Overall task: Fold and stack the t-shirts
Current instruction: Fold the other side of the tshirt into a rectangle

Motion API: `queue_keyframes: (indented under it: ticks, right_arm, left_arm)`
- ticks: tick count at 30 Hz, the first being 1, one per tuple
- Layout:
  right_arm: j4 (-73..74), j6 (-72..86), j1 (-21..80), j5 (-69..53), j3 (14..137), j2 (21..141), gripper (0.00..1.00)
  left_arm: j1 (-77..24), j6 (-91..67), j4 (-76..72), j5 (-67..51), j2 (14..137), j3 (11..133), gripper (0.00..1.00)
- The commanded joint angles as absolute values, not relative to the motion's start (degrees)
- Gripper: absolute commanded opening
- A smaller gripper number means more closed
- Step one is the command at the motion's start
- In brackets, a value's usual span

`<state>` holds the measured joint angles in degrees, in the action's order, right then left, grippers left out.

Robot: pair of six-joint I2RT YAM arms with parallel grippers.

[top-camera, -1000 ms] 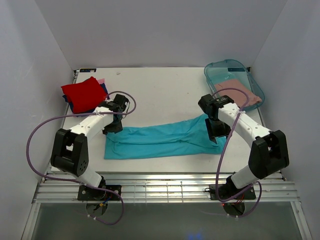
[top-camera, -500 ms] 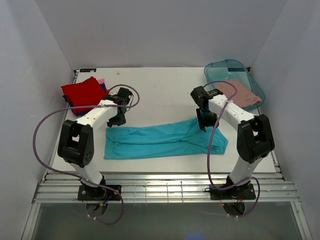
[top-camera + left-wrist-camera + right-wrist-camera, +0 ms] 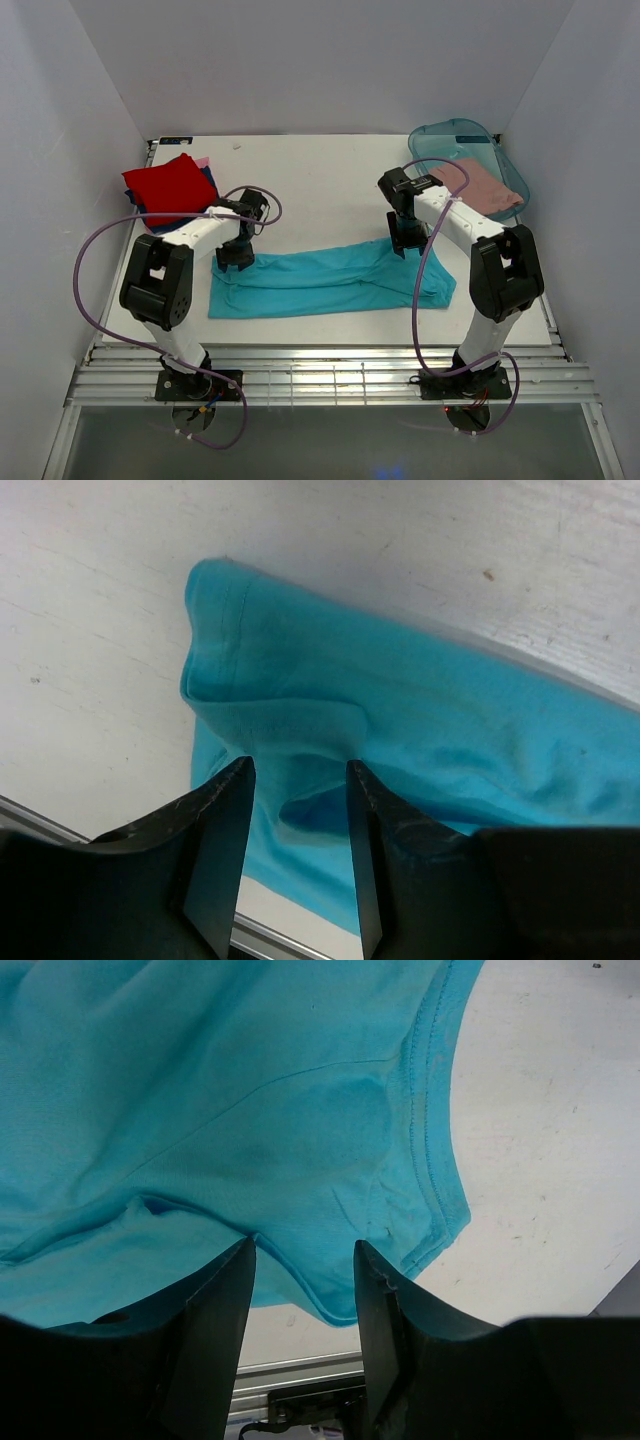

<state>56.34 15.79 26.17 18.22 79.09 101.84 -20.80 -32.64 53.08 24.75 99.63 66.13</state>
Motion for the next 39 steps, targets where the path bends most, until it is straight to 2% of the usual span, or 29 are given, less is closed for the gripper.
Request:
queue_keyframes:
  ticks: [1, 5, 12, 13, 15, 17, 26, 33, 34, 37, 39]
  right_arm:
    - [55.81, 15.12, 26.37, 18.2, 80.6, 100.9, 0.5]
    - [55.28, 15.29, 26.37, 17.75, 79.81, 100.11, 0.5]
    - [54.32, 15.38, 26.37, 18.11, 77.7, 98.53, 0.5]
    - [54.32, 15.47, 26.37, 18.02, 77.52, 98.44, 0.5]
    - [54.23, 15.56, 26.37, 17.32, 77.26, 98.09, 0.5]
    - [54.23, 15.56, 26.37, 16.88, 77.17, 97.65, 0.5]
    - [54.32, 14.94, 26.37, 15.73, 76.9, 96.59, 0.5]
    - [53.79, 14.33, 26.46, 13.89, 76.03, 96.59, 0.5]
    - [53.44, 14.24, 26.63, 13.63, 75.85, 96.77, 0.5]
    - [52.38, 14.06, 26.81, 13.45, 75.93, 98.08, 0.48]
    - [52.3, 13.97, 26.81, 13.36, 77.68, 99.58, 0.42]
  left_arm:
    - [-21.18, -33.66, 53.26, 23.91, 95.89, 64.78, 0.52]
    - [-21.27, -34.1, 53.09, 23.2, 97.03, 63.11, 0.51]
    - [-21.53, -34.37, 52.82, 25.75, 93.6, 60.65, 0.2]
    - [-21.53, -34.45, 53.34, 25.84, 93.52, 60.38, 0.11]
    - [-21.53, -35.77, 53.7, 25.84, 92.03, 59.51, 0.04]
    - [-21.53, -36.91, 54.31, 25.84, 90.19, 58.98, 0.02]
    - [-21.71, -42.97, 57.92, 24.26, 81.74, 56.08, 0.07]
    - [-22.41, -45.17, 58.45, 20.22, 79.19, 52.91, 0.39]
    - [-22.5, -45.26, 58.53, 20.13, 79.1, 52.74, 0.46]
    - [-22.59, -44.65, 58.8, 20.65, 79.1, 53.52, 0.5]
    - [-22.59, -44.21, 58.97, 21.96, 79.1, 55.19, 0.5]
